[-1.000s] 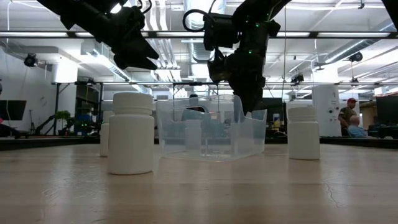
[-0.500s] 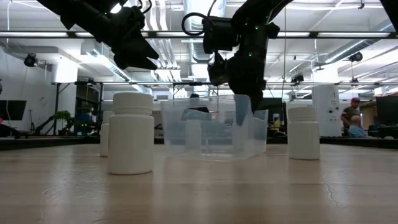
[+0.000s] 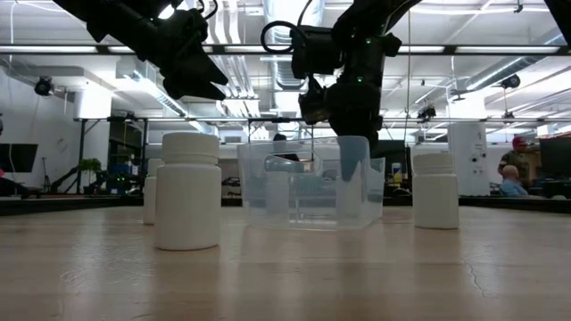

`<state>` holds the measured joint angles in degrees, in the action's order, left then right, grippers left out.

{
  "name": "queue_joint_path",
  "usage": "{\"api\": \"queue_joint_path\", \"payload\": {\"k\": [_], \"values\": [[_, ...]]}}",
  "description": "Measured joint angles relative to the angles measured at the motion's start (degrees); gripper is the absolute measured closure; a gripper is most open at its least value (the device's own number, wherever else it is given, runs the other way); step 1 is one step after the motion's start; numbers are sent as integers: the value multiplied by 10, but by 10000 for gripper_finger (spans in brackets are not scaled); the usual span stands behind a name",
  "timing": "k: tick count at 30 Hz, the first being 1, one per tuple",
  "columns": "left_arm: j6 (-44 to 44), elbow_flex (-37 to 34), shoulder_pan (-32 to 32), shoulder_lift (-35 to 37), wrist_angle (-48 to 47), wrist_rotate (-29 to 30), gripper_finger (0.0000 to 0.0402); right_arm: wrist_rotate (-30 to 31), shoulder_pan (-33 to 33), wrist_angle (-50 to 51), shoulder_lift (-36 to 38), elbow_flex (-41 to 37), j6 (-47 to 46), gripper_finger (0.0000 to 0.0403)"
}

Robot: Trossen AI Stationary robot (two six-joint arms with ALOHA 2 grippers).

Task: Pick and place pill bottles into a basket
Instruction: Put the medicine bottle into the transparent bin

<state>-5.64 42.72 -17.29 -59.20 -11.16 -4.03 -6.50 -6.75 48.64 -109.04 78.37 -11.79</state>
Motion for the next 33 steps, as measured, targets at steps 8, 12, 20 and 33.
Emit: {"api": "queue_joint_path", "payload": {"k": [8, 12, 20, 33], "values": [[0, 0, 0, 0, 0, 0, 148, -9, 0, 9, 1, 0, -1, 200], [0, 0, 0, 0, 0, 0, 148, -12, 0, 9, 2, 0, -2, 199], [0, 0, 0, 0, 0, 0, 148, -12, 0, 9, 2, 1, -2, 199], [0, 0, 0, 0, 0, 0, 148, -13, 0, 9, 2, 1, -5, 199]]}}
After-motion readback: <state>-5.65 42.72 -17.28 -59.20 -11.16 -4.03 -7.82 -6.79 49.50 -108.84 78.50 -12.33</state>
